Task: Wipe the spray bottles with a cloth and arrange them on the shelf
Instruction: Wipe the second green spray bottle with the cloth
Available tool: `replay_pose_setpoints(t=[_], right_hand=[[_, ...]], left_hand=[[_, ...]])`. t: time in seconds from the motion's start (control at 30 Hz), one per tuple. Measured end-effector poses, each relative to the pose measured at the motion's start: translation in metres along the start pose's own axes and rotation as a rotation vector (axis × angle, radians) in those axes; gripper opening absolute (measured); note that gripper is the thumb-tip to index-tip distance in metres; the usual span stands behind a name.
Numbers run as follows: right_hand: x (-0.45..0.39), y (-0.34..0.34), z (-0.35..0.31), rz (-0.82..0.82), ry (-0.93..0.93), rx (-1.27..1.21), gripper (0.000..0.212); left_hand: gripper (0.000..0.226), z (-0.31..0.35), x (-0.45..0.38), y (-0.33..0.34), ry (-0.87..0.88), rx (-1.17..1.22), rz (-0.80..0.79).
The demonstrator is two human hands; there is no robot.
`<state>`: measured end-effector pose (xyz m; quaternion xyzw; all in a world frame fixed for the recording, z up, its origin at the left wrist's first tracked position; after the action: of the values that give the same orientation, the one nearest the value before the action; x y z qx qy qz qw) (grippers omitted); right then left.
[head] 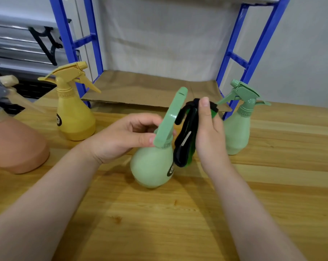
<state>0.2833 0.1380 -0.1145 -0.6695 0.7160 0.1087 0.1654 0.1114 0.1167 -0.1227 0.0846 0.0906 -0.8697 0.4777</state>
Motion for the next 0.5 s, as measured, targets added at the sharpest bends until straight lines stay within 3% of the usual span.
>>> replay_pose_setpoints(t=[0.13,0.27,0.4,0.5], right_hand=[[-0.002,-0.008,0.0,0.113,-0.182,-0.039,0.035],[-0.001,-0.006,-0.002,0.062,-0.315,-0.037,0.033],[0.002,0.0,-0.001,-0.028,-0.41,0.029,0.019],[0.005,0.006,0.002,-0.094,-0.439,0.097,0.029]], left_hand=[[0.032,0.001,-0.001,-0.009,0.099,-0.061,0.257],[0.031,0.002,-0.003,-0.018,0.177,-0.531,0.594],[0.037,0.004,-0.003,-0.013,0.214,-0.901,0.767],[0.046,0.006,-0.002,-0.006,0.229,-1.094,0.829]])
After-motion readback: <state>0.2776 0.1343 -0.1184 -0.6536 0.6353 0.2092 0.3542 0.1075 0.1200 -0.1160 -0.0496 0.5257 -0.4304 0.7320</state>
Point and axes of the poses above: each hand's wrist, its own x-axis away from the middle knuckle, its own y-axis out of the palm, z = x × y, the point moved 3 cm from there along -x, towards the middle knuckle, and after that the axes turned 5 degrees about -y, right-handed, at the moved point
